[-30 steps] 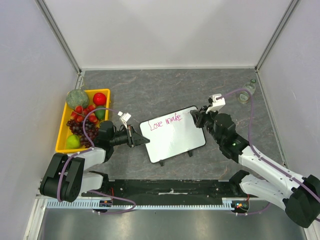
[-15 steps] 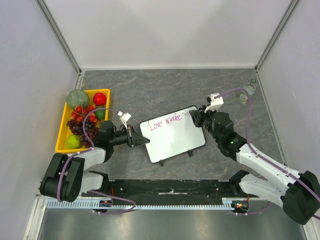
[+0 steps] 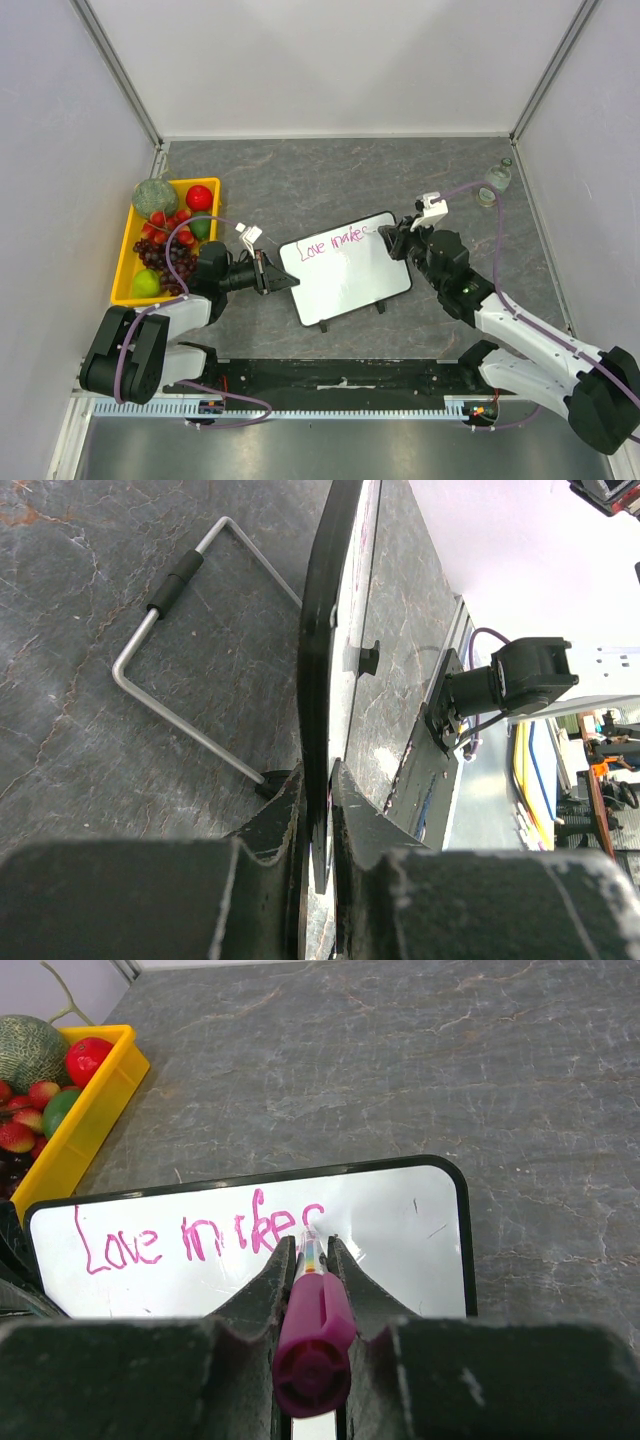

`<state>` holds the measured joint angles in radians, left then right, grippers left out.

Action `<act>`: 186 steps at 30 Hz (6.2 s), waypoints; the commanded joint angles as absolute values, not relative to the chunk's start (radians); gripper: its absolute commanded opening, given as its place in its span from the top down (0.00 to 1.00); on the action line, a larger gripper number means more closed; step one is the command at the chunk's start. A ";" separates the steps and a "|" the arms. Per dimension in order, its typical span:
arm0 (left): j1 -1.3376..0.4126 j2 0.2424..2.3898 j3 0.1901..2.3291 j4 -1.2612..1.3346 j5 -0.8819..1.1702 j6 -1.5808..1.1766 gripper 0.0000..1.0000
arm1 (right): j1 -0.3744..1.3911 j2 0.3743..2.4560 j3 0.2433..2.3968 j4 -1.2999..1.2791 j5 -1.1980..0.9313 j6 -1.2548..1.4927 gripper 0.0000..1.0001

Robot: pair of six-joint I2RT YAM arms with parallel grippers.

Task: Write a sentence on the whiteboard
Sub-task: Write on the whiteboard with the whiteboard.

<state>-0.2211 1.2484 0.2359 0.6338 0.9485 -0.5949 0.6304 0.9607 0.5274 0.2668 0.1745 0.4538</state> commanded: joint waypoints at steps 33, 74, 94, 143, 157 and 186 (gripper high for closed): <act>-0.222 1.249 0.252 0.650 0.940 -0.568 0.98 | 0.614 0.925 0.499 0.298 0.141 0.532 1.00; -0.222 1.249 0.252 0.650 0.940 -0.568 0.98 | 0.449 0.902 0.462 0.302 0.026 0.515 1.00; -0.222 1.252 0.253 0.650 0.939 -0.568 0.98 | 0.449 0.827 0.455 0.273 0.005 0.532 1.00; -0.224 1.250 0.253 0.650 0.940 -0.568 0.98 | 0.430 0.891 0.485 0.290 0.025 0.532 1.00; -0.224 1.252 0.253 0.650 0.940 -0.568 0.98 | 0.417 0.922 0.442 0.307 0.026 0.528 1.00; -0.222 1.253 0.253 0.650 0.940 -0.568 0.98 | 0.368 0.874 0.508 0.330 -0.032 0.580 1.00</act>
